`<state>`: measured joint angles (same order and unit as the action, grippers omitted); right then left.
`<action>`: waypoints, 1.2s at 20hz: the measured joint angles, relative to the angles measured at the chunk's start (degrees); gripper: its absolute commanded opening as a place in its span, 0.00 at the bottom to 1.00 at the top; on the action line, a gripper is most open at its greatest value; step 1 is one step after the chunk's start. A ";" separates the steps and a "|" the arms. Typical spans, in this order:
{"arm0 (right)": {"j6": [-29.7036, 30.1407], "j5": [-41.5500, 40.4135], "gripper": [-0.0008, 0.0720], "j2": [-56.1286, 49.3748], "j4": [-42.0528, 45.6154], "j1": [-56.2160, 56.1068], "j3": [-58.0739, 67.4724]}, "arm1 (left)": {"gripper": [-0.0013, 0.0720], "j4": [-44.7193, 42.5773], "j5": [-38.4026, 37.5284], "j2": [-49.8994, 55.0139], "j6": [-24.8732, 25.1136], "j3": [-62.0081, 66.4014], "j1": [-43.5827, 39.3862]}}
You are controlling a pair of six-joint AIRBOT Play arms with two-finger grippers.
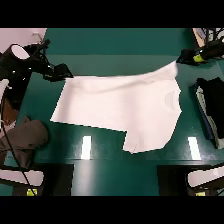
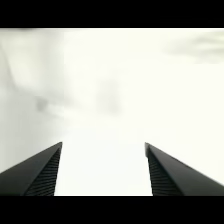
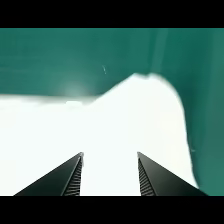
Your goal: Fold the shirts.
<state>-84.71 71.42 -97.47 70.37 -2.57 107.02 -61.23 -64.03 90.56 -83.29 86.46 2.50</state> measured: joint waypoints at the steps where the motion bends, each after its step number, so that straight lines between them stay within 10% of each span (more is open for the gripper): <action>1: 0.57 0.11 0.56 -0.42 -2.49 0.72 -0.07 | 0.84 0.09 -0.63 0.59 0.22 0.70 0.55; 19: 9.57 5.95 0.55 30.03 -18.12 14.45 -45.70 | 0.84 -6.29 -11.63 -5.18 7.89 -25.38 15.32; 20: 9.70 5.57 0.55 31.12 -18.12 14.53 -46.95 | 0.73 -6.25 -11.50 -5.40 8.00 -26.25 15.39; 21: 9.73 5.31 0.55 32.15 -18.14 14.51 -48.15 | 0.39 -6.16 -11.34 -5.38 8.07 -26.93 15.30; 23: 9.75 4.81 0.55 33.62 -18.01 14.58 -50.16 | 0.34 -5.81 -11.04 -5.16 8.24 -27.87 14.78; 24: 9.75 4.79 0.56 34.29 -17.79 14.62 -51.23 | 0.15 -5.57 -10.99 -5.20 8.26 -28.11 14.49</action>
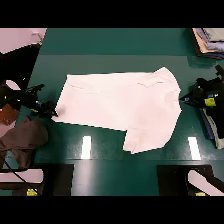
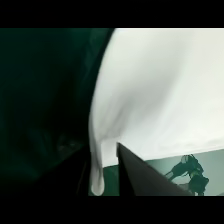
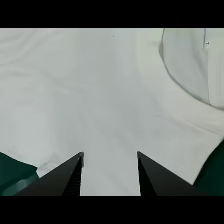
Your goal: Fold the shirts.
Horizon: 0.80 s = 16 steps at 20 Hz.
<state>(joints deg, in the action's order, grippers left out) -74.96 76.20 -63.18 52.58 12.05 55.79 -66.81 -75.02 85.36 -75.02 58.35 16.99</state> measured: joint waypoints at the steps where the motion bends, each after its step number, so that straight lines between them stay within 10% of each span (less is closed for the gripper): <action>1: -0.07 -0.07 0.56 0.55 0.35 0.00 -1.11 | 0.05 -0.02 0.11 0.00 0.13 -0.22 -0.37; 10: -4.92 1.01 0.64 6.60 10.10 5.25 -20.11 | 0.05 0.44 2.16 -8.07 0.44 -0.70 -1.29; 16: -5.49 -3.61 0.50 7.34 5.27 2.12 -30.23 | 0.05 1.29 2.82 -11.41 0.39 -0.72 -1.31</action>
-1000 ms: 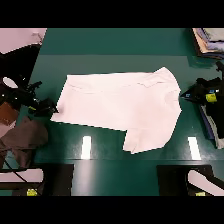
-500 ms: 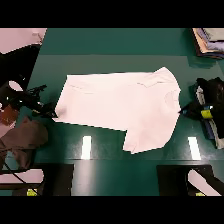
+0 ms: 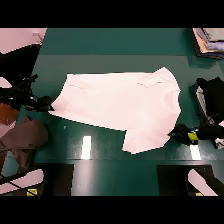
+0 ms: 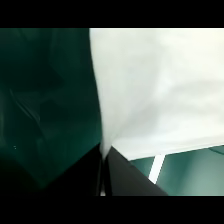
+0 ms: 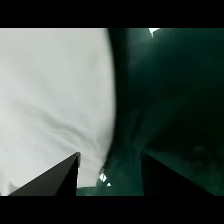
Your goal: Fold the shirts.
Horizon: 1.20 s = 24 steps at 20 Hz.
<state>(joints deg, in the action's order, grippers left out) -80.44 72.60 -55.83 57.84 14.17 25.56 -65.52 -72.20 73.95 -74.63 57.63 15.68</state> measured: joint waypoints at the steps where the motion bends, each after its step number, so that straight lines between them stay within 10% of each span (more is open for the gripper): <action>1: -0.02 -1.49 0.40 0.02 -0.90 -1.62 -0.63 | 0.05 0.00 0.00 -0.15 -0.02 0.00 0.00; 3: 0.00 -4.74 0.03 0.00 -1.75 -4.85 -1.11 | 0.05 0.11 -0.07 -0.35 -0.09 0.00 0.02; 12: -0.02 -8.94 0.03 8.15 -3.63 -8.74 21.44 | 0.05 4.92 -1.44 -11.80 -1.05 9.70 0.00; 24: 4.31 -1.46 0.03 10.67 -3.76 8.39 84.70 | 0.05 11.76 2.78 -26.47 -8.74 61.86 0.02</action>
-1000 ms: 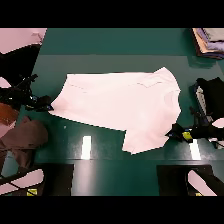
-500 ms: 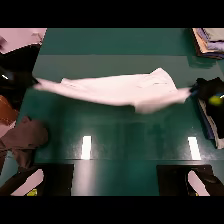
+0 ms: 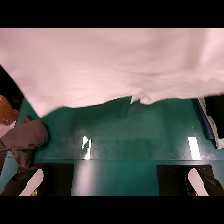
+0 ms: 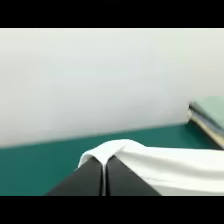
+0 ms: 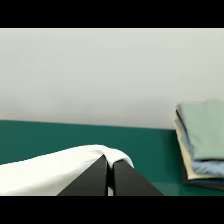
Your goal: Fold the shirts.
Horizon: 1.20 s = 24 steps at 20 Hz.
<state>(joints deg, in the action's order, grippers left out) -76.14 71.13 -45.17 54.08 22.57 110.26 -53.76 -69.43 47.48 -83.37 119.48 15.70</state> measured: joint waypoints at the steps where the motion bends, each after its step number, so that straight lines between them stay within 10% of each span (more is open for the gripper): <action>1: 0.02 1.18 0.03 -1.18 -0.02 0.79 3.63 | 0.05 0.24 0.26 -0.24 -0.55 2.34 -0.02; 16: -3.26 12.92 0.03 -29.20 10.27 -12.79 -9.51 | 0.05 -2.32 -6.14 21.46 -1.99 -27.15 -3.10; 24: -3.91 5.46 0.03 -51.93 12.90 -17.31 -6.34 | 0.05 -7.69 7.58 44.57 -1.66 -27.71 -10.93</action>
<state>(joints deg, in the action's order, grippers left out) -80.05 76.60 -97.10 66.98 5.26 103.92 -61.45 -61.84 92.05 -85.03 91.77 4.78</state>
